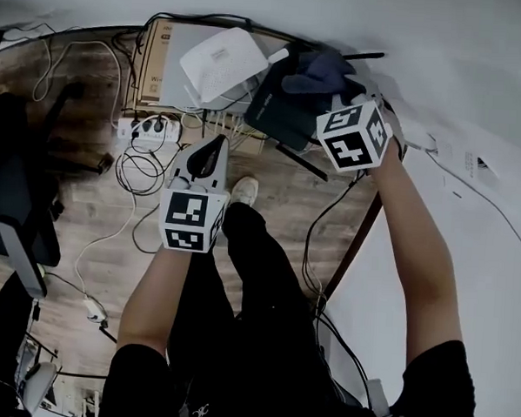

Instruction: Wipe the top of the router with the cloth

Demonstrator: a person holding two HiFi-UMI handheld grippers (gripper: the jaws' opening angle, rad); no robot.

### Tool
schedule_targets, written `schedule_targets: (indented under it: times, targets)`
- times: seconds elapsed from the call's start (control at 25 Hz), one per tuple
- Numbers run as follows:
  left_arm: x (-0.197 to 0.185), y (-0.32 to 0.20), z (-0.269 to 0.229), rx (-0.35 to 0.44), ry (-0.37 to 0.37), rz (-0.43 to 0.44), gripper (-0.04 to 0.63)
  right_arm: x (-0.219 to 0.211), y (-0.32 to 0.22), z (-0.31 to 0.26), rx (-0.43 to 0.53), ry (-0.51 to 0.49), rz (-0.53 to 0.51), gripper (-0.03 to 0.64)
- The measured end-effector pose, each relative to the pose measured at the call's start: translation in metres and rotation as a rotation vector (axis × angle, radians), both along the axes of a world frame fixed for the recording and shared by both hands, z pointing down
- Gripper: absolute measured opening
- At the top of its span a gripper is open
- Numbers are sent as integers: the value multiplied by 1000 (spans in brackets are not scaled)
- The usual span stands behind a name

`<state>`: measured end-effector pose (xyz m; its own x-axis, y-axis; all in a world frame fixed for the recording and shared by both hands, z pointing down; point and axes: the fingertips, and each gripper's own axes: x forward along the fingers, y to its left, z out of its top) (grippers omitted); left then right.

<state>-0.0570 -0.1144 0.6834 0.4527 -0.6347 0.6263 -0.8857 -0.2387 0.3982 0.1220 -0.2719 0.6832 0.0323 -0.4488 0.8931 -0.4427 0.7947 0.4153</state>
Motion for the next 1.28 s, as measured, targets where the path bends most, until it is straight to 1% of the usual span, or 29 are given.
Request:
schedule_targets:
  times: [0.12, 0.16, 0.32, 0.44, 0.56, 0.68, 0.76, 0.92, 1.04, 1.12, 1.28]
  targets:
    - [-12, -12, -37, 92, -77, -15, -1, -7, 12, -52, 142, -180, 83, 17]
    - [-17, -16, -50, 114, -93, -30, -2, -9, 17, -68, 185, -247, 118, 17]
    - [-26, -20, -109, 165, -83, -100, -2, -13, 39, -137, 324, -516, 249, 15]
    - [-30, -17, -165, 214, -93, -124, -2, -20, 61, -197, 418, -716, 335, 15]
    - [-31, -8, -229, 238, -94, -154, -2, -27, 84, -267, 497, -861, 348, 15]
    - [-28, 4, -295, 266, -104, -169, -2, -26, 106, -334, 545, -968, 340, 16]
    - [-26, 9, -338, 302, -134, -162, -1, -22, 119, -373, 575, -1029, 334, 16]
    - [-24, 17, -410, 374, -209, -151, -2, -15, 137, -438, 641, -1120, 312, 17]
    - [-19, 25, -457, 425, -244, -137, -1, -11, 147, -482, 690, -1170, 291, 17]
    - [-14, 27, -485, 460, -254, -127, -2, -8, 152, -512, 727, -1197, 273, 16]
    - [2, 25, -544, 546, -234, -115, -1, 1, 152, -564, 776, -1254, 236, 16]
